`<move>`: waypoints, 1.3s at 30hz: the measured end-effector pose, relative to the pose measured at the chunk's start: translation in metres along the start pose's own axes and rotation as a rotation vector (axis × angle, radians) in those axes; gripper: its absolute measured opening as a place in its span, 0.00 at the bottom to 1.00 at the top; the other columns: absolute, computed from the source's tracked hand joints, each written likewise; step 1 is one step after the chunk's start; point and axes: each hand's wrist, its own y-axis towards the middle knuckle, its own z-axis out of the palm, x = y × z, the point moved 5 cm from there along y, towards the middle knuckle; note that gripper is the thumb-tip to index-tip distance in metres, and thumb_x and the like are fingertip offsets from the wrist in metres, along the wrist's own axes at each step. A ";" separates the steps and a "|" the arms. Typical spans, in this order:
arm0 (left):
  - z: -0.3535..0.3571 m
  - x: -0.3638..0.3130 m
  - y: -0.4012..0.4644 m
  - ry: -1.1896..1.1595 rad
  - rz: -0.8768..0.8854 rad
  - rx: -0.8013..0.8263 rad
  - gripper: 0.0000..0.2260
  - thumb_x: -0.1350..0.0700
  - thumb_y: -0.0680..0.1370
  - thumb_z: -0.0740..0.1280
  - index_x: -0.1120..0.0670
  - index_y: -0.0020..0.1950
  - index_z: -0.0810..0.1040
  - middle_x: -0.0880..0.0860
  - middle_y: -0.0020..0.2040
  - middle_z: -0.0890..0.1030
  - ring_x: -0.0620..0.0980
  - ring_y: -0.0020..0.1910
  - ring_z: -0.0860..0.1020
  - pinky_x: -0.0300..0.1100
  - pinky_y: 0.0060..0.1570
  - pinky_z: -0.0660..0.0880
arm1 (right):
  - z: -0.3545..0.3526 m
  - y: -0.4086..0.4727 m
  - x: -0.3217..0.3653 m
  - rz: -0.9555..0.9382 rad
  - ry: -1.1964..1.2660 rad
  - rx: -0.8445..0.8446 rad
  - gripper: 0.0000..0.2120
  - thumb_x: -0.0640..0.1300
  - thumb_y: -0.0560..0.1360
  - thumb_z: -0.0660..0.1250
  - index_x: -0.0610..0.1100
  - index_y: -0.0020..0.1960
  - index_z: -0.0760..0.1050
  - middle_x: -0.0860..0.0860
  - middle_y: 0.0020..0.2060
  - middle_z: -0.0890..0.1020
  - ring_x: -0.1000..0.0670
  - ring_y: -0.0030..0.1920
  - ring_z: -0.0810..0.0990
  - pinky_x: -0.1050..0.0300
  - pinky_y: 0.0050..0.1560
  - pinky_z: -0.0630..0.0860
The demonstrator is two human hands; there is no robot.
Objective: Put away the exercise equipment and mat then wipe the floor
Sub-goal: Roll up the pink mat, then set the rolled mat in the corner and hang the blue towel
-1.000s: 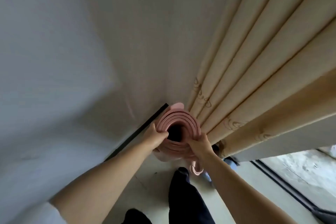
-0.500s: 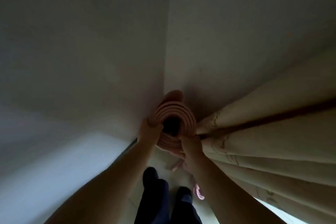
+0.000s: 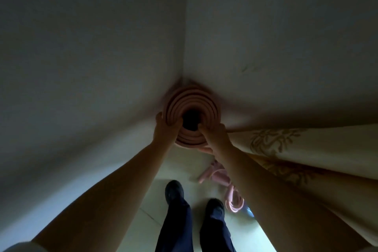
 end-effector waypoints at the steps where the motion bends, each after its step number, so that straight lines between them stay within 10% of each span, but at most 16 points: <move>1: 0.000 0.003 -0.005 -0.011 -0.019 0.014 0.40 0.47 0.68 0.73 0.58 0.73 0.58 0.60 0.65 0.73 0.60 0.60 0.76 0.57 0.58 0.75 | -0.003 -0.004 -0.003 0.018 0.052 0.032 0.41 0.58 0.63 0.74 0.46 0.70 0.62 0.45 0.62 0.75 0.43 0.56 0.79 0.46 0.42 0.82; 4: -0.002 0.007 -0.022 -0.017 -0.092 0.056 0.46 0.40 0.65 0.71 0.51 0.76 0.52 0.62 0.70 0.69 0.62 0.63 0.74 0.59 0.60 0.74 | -0.013 -0.020 -0.011 0.040 0.134 0.073 0.41 0.59 0.67 0.73 0.50 0.73 0.58 0.49 0.66 0.72 0.46 0.61 0.76 0.53 0.39 0.80; 7: -0.014 0.000 -0.053 0.033 -0.094 0.029 0.40 0.44 0.74 0.69 0.50 0.78 0.49 0.62 0.74 0.61 0.62 0.68 0.68 0.55 0.65 0.70 | -0.026 -0.042 -0.007 -0.036 0.049 -0.067 0.49 0.62 0.61 0.73 0.47 0.74 0.55 0.47 0.71 0.66 0.45 0.67 0.70 0.44 0.62 0.72; 13: -0.050 -0.014 -0.139 0.141 0.020 -0.064 0.32 0.45 0.79 0.62 0.51 0.78 0.50 0.60 0.74 0.62 0.59 0.70 0.67 0.46 0.56 0.67 | -0.036 -0.129 0.034 -0.493 -0.449 -0.030 0.21 0.47 0.75 0.65 0.39 0.63 0.67 0.39 0.57 0.76 0.45 0.55 0.75 0.49 0.56 0.73; 18: -0.076 0.003 -0.232 0.162 0.068 -0.189 0.29 0.45 0.80 0.59 0.50 0.78 0.51 0.56 0.74 0.63 0.55 0.71 0.66 0.46 0.63 0.67 | -0.027 -0.213 0.028 -0.802 -0.991 0.115 0.27 0.49 0.80 0.57 0.43 0.76 0.56 0.43 0.74 0.62 0.43 0.73 0.61 0.46 0.70 0.64; 29: -0.086 0.119 -0.416 0.548 0.022 -0.533 0.26 0.46 0.81 0.56 0.53 0.77 0.55 0.54 0.72 0.66 0.52 0.71 0.65 0.49 0.69 0.64 | -0.020 -0.348 -0.045 -1.317 -1.840 0.366 0.28 0.57 0.79 0.40 0.50 0.77 0.49 0.47 0.77 0.48 0.47 0.77 0.45 0.34 0.71 0.44; 32: -0.089 0.165 -0.461 0.602 -0.087 -0.611 0.27 0.44 0.81 0.53 0.52 0.77 0.53 0.52 0.75 0.62 0.51 0.73 0.62 0.51 0.71 0.60 | -0.008 -0.382 -0.072 -1.469 -1.915 0.431 0.38 0.59 0.71 0.30 0.50 0.76 0.54 0.45 0.77 0.52 0.45 0.77 0.45 0.30 0.70 0.48; 36: -0.091 0.241 -0.518 0.528 -0.304 -0.698 0.27 0.41 0.81 0.47 0.51 0.78 0.52 0.53 0.76 0.59 0.52 0.75 0.58 0.54 0.73 0.51 | 0.018 -0.416 -0.127 -1.642 -1.980 0.553 0.27 0.56 0.81 0.39 0.50 0.76 0.57 0.45 0.77 0.54 0.44 0.77 0.47 0.28 0.68 0.49; 39: -0.090 0.289 -0.579 0.424 -0.395 -0.831 0.37 0.36 0.72 0.35 0.51 0.78 0.54 0.55 0.76 0.60 0.52 0.75 0.59 0.56 0.73 0.51 | 0.036 -0.449 -0.180 -1.761 -2.066 0.634 0.42 0.60 0.75 0.22 0.51 0.73 0.64 0.44 0.74 0.64 0.44 0.75 0.55 0.25 0.66 0.54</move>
